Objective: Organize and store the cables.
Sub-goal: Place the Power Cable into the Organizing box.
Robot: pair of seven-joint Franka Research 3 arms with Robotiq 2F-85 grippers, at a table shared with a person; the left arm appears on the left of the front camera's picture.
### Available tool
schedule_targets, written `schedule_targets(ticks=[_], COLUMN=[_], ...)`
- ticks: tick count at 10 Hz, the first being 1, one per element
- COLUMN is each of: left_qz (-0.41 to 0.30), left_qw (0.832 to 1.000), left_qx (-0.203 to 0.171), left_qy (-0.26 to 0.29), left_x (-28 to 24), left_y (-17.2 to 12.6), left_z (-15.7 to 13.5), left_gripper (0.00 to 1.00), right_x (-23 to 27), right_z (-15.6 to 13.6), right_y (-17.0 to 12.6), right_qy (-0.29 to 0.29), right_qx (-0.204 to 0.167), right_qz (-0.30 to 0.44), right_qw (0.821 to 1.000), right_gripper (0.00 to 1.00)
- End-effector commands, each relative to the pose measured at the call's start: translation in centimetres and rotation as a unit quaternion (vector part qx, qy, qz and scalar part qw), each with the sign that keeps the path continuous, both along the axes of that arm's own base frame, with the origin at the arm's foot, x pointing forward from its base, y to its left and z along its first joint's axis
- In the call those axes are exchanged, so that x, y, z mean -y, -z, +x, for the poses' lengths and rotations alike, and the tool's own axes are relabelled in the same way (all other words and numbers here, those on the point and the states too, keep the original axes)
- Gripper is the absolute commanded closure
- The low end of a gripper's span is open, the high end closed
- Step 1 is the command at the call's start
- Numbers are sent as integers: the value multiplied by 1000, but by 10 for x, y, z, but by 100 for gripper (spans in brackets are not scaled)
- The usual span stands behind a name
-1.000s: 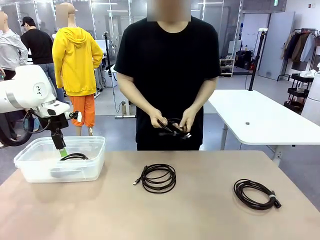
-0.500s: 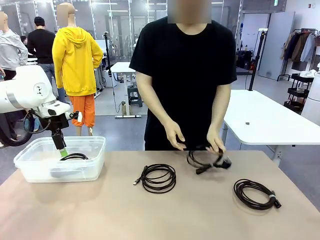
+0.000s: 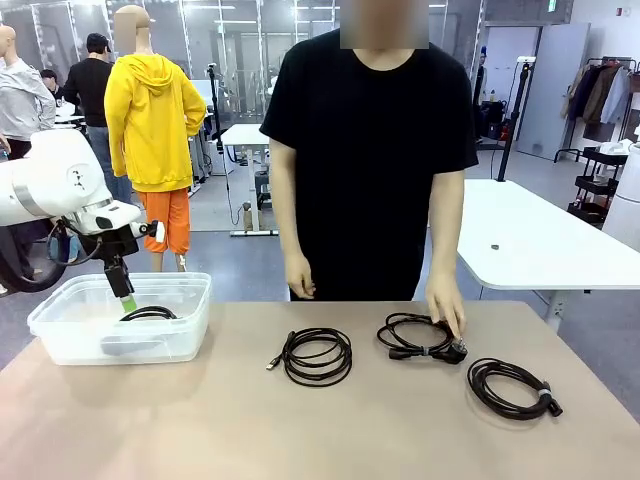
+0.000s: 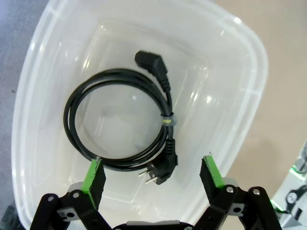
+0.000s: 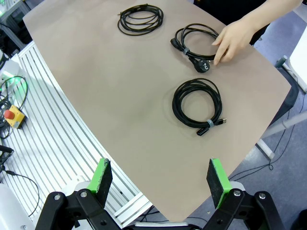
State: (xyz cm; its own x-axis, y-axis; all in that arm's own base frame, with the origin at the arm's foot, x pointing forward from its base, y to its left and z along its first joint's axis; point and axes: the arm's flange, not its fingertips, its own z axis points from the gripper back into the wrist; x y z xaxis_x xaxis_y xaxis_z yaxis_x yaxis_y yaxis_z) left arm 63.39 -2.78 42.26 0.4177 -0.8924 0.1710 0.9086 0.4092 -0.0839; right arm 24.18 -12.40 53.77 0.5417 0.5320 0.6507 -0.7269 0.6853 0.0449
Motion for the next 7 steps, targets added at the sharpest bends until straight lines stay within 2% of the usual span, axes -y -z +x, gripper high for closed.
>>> schedule_targets(ticks=[1,3,5,7], left_qz=[-57,-113,-174,-219], left_qw=[998,991,982,971], left_qx=[18,33,47,76], left_qy=[-26,-60,-53,-60], left_x=[-24,-77,-134,-168], left_y=[-51,-78,-99,-109], left_z=[-14,-57,-111,-154], left_gripper=[0,0,0,0], right_x=[-2,-2,-2,-2], right_z=[2,2,2,2], right_y=[-2,-2,-2,-2], right_qy=[4,4,4,4], right_qx=[2,2,2,2], right_qz=[3,3,3,3], right_qw=[1000,1000,1000,1000], right_gripper=[0,0,0,0])
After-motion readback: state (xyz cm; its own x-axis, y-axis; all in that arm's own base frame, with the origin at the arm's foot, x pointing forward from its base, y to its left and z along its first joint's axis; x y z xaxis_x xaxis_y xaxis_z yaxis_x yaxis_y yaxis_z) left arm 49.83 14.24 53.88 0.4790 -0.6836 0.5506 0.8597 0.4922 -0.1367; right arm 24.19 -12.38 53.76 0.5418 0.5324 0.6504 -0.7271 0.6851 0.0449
